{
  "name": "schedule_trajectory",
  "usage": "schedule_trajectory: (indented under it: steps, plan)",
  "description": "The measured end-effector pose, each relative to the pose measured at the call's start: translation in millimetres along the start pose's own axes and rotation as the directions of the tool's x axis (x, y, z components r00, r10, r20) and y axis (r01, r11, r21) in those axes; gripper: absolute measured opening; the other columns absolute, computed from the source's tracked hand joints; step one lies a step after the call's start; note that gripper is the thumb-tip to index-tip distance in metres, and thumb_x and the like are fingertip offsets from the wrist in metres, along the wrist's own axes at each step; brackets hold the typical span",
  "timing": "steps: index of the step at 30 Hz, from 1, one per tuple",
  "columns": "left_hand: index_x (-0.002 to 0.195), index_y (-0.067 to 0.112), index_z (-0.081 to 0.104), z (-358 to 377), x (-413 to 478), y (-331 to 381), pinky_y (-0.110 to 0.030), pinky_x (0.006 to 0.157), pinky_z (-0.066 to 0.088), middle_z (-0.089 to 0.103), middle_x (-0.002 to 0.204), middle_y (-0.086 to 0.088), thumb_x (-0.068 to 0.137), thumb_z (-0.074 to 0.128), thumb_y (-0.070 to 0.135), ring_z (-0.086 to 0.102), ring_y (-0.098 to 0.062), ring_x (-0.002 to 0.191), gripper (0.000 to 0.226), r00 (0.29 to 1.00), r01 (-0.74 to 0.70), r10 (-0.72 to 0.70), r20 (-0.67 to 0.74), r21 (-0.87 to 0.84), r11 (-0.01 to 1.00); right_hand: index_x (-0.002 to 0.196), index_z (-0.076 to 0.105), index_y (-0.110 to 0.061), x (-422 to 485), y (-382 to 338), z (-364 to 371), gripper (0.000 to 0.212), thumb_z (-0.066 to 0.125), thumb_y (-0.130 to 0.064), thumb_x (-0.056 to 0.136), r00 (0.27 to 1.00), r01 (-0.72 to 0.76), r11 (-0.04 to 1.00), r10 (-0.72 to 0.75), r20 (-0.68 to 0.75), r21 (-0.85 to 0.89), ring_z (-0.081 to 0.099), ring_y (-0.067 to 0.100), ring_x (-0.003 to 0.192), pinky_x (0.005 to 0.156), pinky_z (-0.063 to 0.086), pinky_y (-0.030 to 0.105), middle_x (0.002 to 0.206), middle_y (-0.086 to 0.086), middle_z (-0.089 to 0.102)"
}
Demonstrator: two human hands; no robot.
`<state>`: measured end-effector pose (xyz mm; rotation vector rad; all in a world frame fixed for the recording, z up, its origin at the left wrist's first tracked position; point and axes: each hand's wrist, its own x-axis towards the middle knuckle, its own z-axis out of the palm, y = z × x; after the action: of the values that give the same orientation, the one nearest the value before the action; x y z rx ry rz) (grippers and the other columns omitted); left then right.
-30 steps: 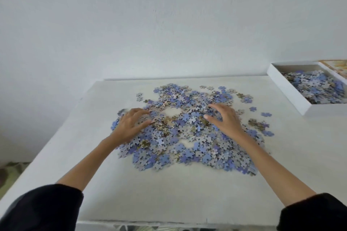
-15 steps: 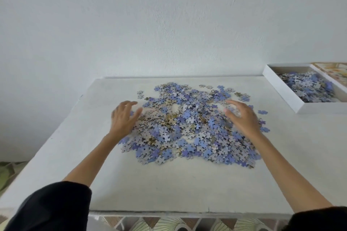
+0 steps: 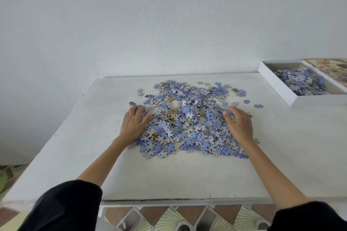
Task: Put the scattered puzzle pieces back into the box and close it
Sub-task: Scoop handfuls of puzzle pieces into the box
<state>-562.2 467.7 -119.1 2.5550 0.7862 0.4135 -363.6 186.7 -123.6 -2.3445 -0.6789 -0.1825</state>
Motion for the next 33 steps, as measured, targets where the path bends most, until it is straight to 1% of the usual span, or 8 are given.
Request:
schedule_trajectory:
  steps: [4,9,13,18,23,28,31,33]
  plan:
    - [0.144,0.026,0.024,-11,-6,5,-0.054,0.113,0.002,0.010,0.155,-0.010,0.056,0.013,0.095,0.011,-0.026,0.142,0.112,0.998,-0.009,0.016,0.069,-0.091,0.996,0.129,0.049,-0.025,-7,-7,-20,0.055,0.041,-0.057,0.086,0.997,-0.050,0.987,0.041,0.068,0.150,0.037,0.024,0.131,0.109,0.022,0.051,0.140,0.004,0.044]
    - [0.144,0.043,0.007,-24,-29,-5,-0.053,0.110,-0.011,-0.010,0.156,0.000,0.043,0.030,0.100,-0.017,-0.019,0.142,0.118,0.933,-0.284,0.275,0.233,0.007,0.959,0.139,0.016,-0.048,-34,9,-53,0.110,0.024,-0.098,0.041,0.941,-0.028,0.999,0.036,0.337,-0.029,0.005,0.026,0.142,0.111,0.003,0.057,0.155,0.005,0.009]
    - [0.141,0.051,-0.006,-13,-47,-2,-0.058,0.112,-0.008,-0.013,0.156,0.005,0.046,0.037,0.097,-0.018,-0.021,0.142,0.114,0.880,-0.413,0.383,0.280,0.056,0.909,0.131,-0.018,-0.051,-57,6,-48,0.123,0.020,-0.102,0.027,0.877,0.112,0.986,-0.038,0.480,-0.127,-0.015,0.024,0.141,0.109,-0.007,0.054,0.153,0.003,-0.019]
    - [0.143,0.044,-0.012,-2,-44,14,-0.054,0.109,-0.016,-0.013,0.156,0.002,0.047,0.033,0.097,-0.018,-0.020,0.142,0.118,0.891,-0.400,0.365,0.270,0.087,0.912,0.127,-0.031,-0.053,-60,-10,-26,0.123,0.023,-0.102,0.029,0.838,0.256,0.952,-0.132,0.530,-0.168,-0.026,0.029,0.137,0.106,-0.012,0.054,0.143,-0.001,-0.039]
    - [0.142,0.044,-0.015,5,-37,25,-0.056,0.109,-0.016,-0.013,0.156,0.000,0.049,0.033,0.097,-0.019,-0.020,0.142,0.117,0.873,-0.430,0.392,0.290,0.080,0.899,0.129,-0.028,-0.053,-53,-21,-13,0.122,0.022,-0.102,0.029,0.854,0.246,0.956,-0.135,0.503,-0.161,-0.028,0.029,0.136,0.107,-0.009,0.060,0.148,-0.001,-0.033]
    - [0.141,0.038,-0.021,9,-26,44,-0.055,0.111,-0.008,0.001,0.156,-0.002,0.045,0.028,0.098,0.003,-0.021,0.143,0.124,0.838,-0.492,0.434,0.331,0.113,0.863,0.132,-0.023,-0.050,-44,-29,-6,0.116,0.011,-0.101,0.033,0.846,0.315,0.929,-0.182,0.502,-0.194,-0.014,0.025,0.141,0.109,-0.004,0.056,0.153,-0.001,-0.020]
    - [0.146,0.033,-0.010,16,-19,54,-0.052,0.113,0.008,0.022,0.148,-0.002,0.048,0.026,0.097,0.022,-0.022,0.133,0.123,0.822,-0.538,0.482,0.303,0.137,0.832,0.136,-0.011,-0.050,-41,-31,-1,0.110,0.003,-0.099,0.039,0.840,0.394,0.890,-0.246,0.484,-0.231,0.001,0.022,0.140,0.111,0.004,0.051,0.154,-0.006,0.000]
    - [0.148,0.031,0.005,21,-16,57,-0.046,0.109,0.016,0.034,0.140,-0.002,0.051,0.023,0.096,0.030,-0.020,0.124,0.118,0.808,-0.572,0.527,0.264,0.141,0.808,0.141,0.010,-0.048,-40,-33,-1,0.108,0.008,-0.098,0.046,0.844,0.423,0.879,-0.292,0.450,-0.223,0.014,0.021,0.135,0.107,0.015,0.047,0.150,-0.006,0.016]
